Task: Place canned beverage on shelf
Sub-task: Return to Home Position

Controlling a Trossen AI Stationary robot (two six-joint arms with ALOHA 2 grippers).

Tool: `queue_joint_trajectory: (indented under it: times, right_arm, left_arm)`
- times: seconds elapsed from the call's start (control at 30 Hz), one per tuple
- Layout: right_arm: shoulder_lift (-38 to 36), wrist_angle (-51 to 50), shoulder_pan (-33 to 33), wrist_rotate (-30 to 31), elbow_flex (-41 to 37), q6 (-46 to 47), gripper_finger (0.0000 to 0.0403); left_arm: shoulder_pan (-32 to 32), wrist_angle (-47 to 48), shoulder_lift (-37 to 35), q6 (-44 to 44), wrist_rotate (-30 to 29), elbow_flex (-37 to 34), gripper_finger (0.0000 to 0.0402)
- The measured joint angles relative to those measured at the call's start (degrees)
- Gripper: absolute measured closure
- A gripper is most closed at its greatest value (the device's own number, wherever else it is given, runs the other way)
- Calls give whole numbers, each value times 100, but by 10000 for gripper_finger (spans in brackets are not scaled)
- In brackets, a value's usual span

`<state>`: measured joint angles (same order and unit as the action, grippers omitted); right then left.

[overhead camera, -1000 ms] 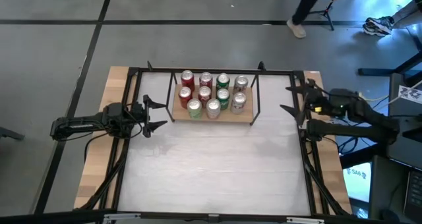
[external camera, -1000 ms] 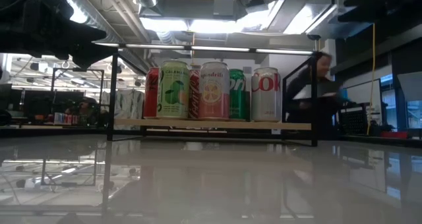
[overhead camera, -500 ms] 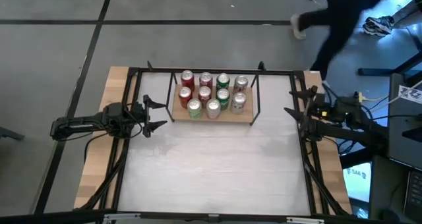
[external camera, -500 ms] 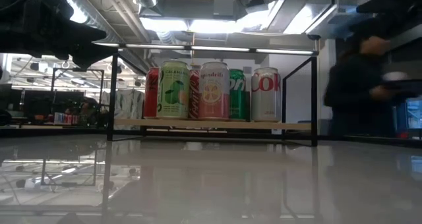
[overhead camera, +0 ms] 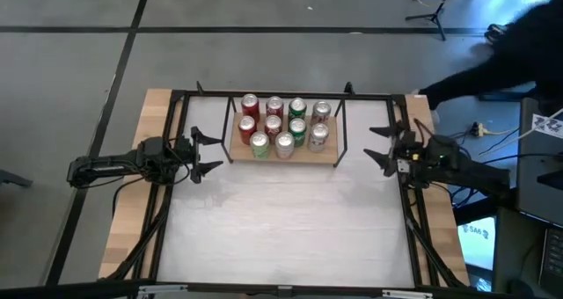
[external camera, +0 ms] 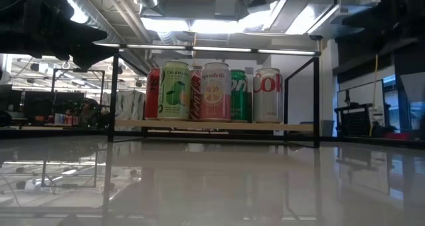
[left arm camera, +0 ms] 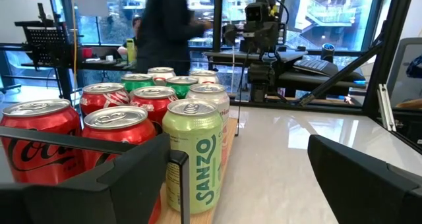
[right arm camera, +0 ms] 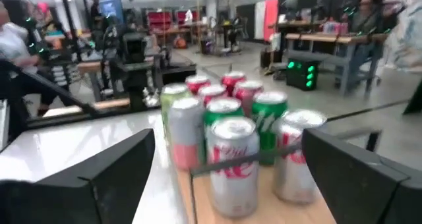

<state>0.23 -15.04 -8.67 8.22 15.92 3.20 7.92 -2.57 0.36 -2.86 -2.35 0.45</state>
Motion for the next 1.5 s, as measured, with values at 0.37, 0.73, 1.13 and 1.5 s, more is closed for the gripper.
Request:
queue_joint_trajectory:
  times: [0.37, 0.73, 1.13, 1.5]
  right_arm:
    - [-2, 1090, 0, -185, -1012, 0, 24]
    - [-2, 1309, 0, -476, -1400, 153, 34]
    - [0, 1302, 0, -589, -1409, 149, 202]
    - [0, 1293, 0, -581, -1409, 149, 381]
  left_arm:
    - [0, 0, 0, 0, -4, -1, 51]
    - [0, -1, 0, 0, -6, 0, 51]
    - [0, -2, 0, 0, -3, 0, 51]
    - [0, -1, 0, 0, -2, 0, 51]
